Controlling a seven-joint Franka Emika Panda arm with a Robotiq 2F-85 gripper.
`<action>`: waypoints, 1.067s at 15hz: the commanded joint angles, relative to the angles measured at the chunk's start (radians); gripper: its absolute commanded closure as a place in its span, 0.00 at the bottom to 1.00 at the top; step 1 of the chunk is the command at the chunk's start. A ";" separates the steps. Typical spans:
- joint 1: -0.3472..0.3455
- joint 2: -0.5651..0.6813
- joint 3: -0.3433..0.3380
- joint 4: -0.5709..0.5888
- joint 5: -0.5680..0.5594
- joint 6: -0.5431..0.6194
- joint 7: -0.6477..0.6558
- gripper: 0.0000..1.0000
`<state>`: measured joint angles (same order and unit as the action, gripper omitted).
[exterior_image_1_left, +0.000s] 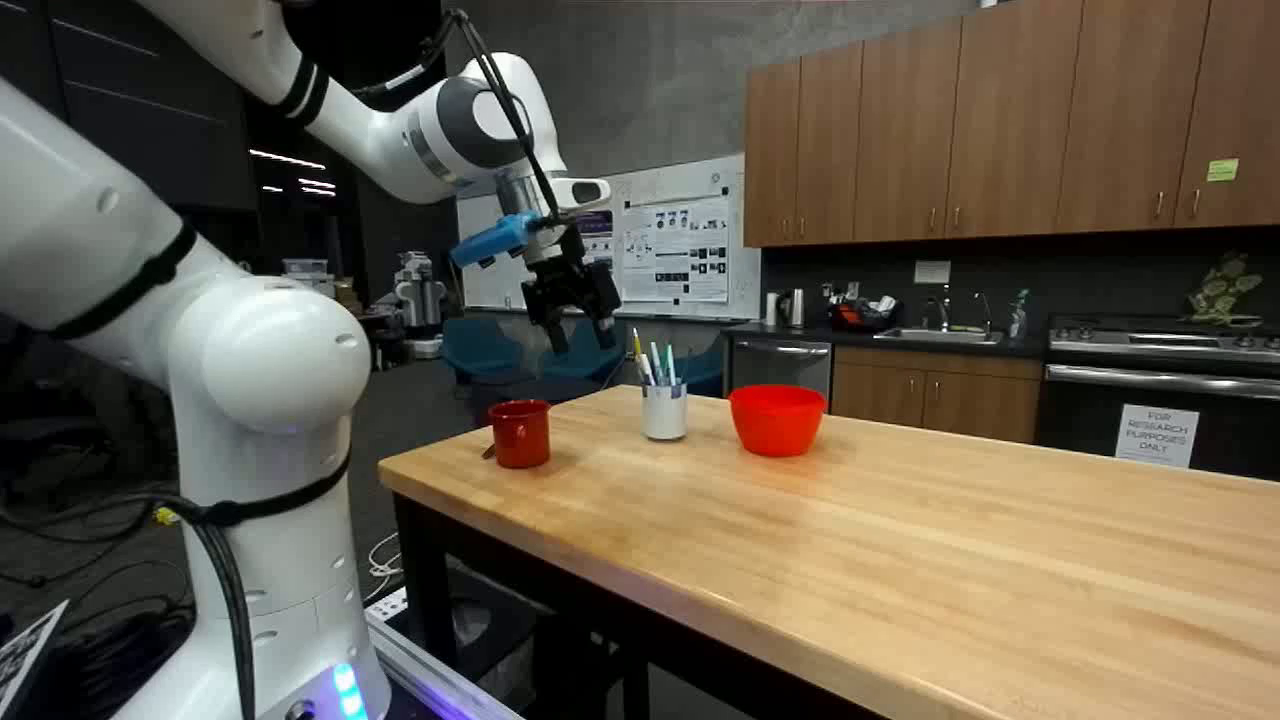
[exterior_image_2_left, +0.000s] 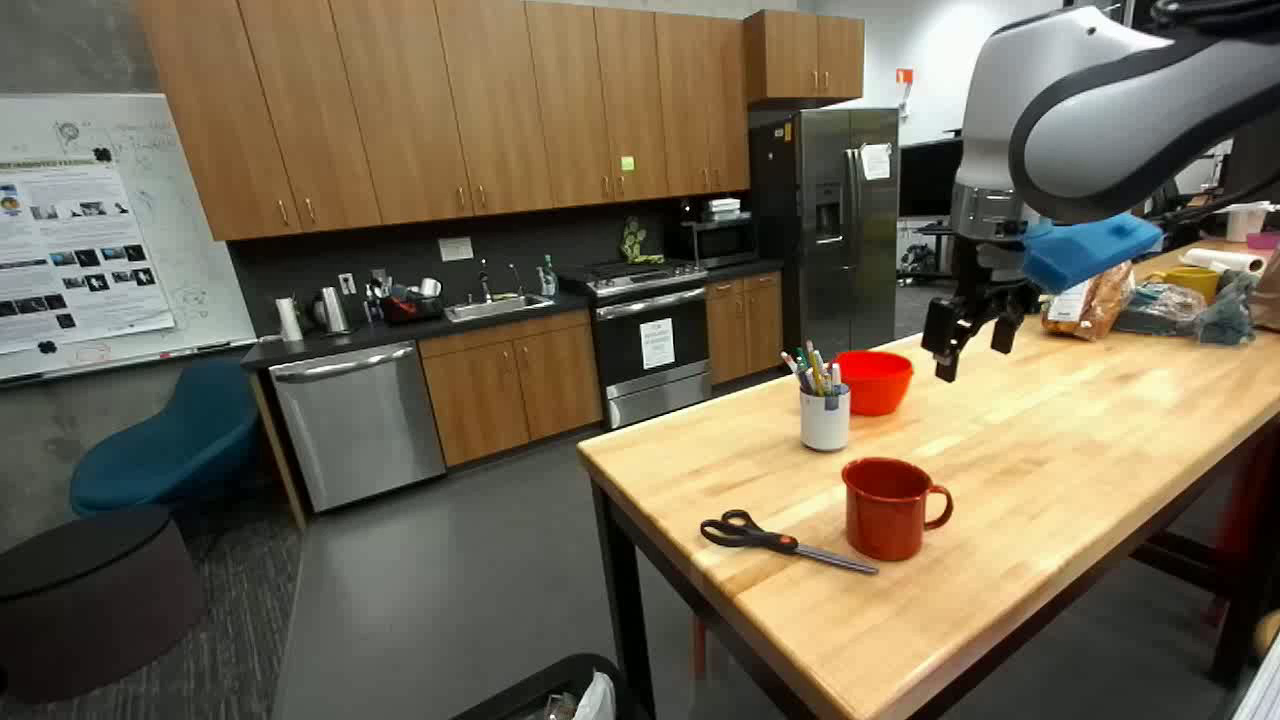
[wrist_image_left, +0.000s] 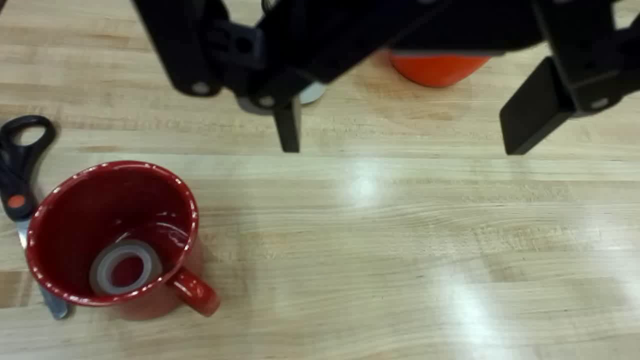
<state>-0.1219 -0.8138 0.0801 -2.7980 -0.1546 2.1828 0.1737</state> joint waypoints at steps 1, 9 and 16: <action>0.005 0.000 -0.005 0.003 -0.004 -0.004 0.003 0.00; 0.008 0.050 0.030 0.019 -0.032 0.065 0.009 0.00; 0.009 0.209 0.090 0.090 -0.093 0.173 0.008 0.00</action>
<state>-0.1110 -0.7000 0.1489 -2.7607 -0.1971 2.3151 0.1724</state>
